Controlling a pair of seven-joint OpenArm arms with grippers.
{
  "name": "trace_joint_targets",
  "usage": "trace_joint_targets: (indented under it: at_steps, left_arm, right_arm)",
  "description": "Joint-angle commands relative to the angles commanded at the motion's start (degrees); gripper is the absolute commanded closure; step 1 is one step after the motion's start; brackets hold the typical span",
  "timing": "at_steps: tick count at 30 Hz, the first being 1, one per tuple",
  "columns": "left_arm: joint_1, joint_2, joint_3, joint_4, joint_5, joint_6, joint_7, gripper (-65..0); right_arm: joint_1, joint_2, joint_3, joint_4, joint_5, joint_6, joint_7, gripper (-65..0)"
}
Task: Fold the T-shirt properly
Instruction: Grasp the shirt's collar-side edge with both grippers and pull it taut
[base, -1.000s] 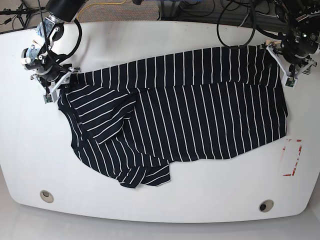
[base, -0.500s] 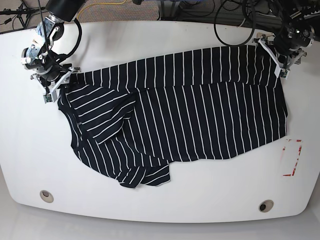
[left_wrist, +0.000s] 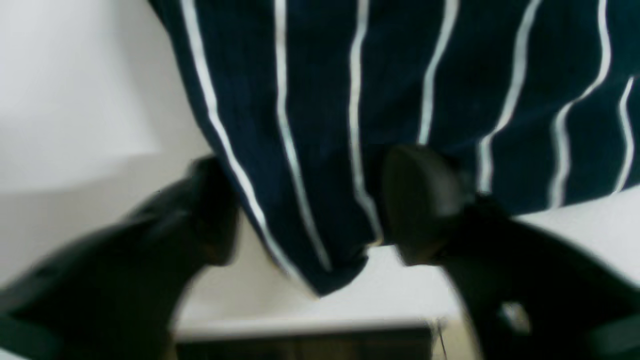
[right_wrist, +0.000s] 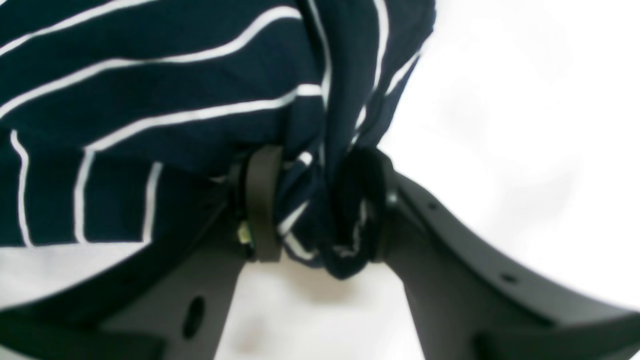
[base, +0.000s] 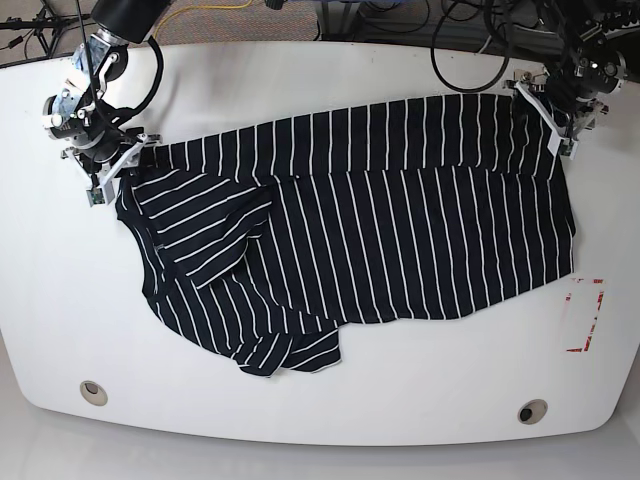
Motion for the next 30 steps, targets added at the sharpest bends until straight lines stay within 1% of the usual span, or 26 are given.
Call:
trace_joint_targets:
  at_steps: [2, 4, 5, 8, 14, 15, 18, 22, 24, 30]
  left_arm:
    - [-0.09, -0.18, 0.62, -1.05, 1.05, 0.0, 0.0, -12.8]
    - [-0.09, -0.88, 0.62, -1.32, 1.49, 0.0, 0.0, -7.4]
    - [-0.09, -1.14, 0.62, -1.32, 1.49, 0.0, 0.0, -5.7]
    - [0.26, -1.76, 1.58, -1.14, 1.67, 0.0, 0.0, -5.3]
    - [1.14, -5.19, 2.11, 0.0, 1.49, 0.0, 0.18, -5.3]
    - [1.41, -5.36, 2.11, 0.09, 1.41, 0.0, 0.26, -5.3]
    - [2.29, -7.21, 2.9, 0.79, 1.32, 0.0, 1.76, -5.4]
    - [2.46, -8.97, 3.08, 2.64, 1.49, 0.0, 4.04, -5.4]
    - [2.9, -9.67, 2.99, 3.16, 1.67, 0.0, 4.75, -5.4]
    - [4.84, -11.78, 2.9, 4.04, 1.67, 0.0, 4.84, -5.6]
  right_arm:
    - [-0.09, 0.0, 0.0, 0.0, 0.0, 0.0, 0.0, -12.4]
    - [-0.18, 0.0, 0.0, 0.0, 0.0, 0.0, 0.0, -8.2]
    - [-0.44, 0.0, 0.0, 0.0, 0.0, 0.0, -0.09, -6.0]
    - [-1.67, 0.0, 0.0, 0.09, 0.0, 0.0, -0.09, -4.9]
    - [-5.54, -0.18, 0.09, 2.99, 0.0, 0.0, -0.35, -4.9]
    - [-5.89, -0.26, 0.09, 3.43, 0.0, 0.0, -0.35, -4.9]
    - [-9.14, -0.44, 0.18, 6.68, 0.09, 0.0, -0.53, -4.9]
    - [-12.84, -0.53, 0.44, 10.29, 0.09, 0.0, -3.52, -4.9]
    - [-14.59, -1.58, 0.53, 12.22, 0.09, 0.0, -4.75, -4.9]
    - [-20.66, -3.6, 0.53, 17.67, 0.09, 0.0, -5.19, -4.9]
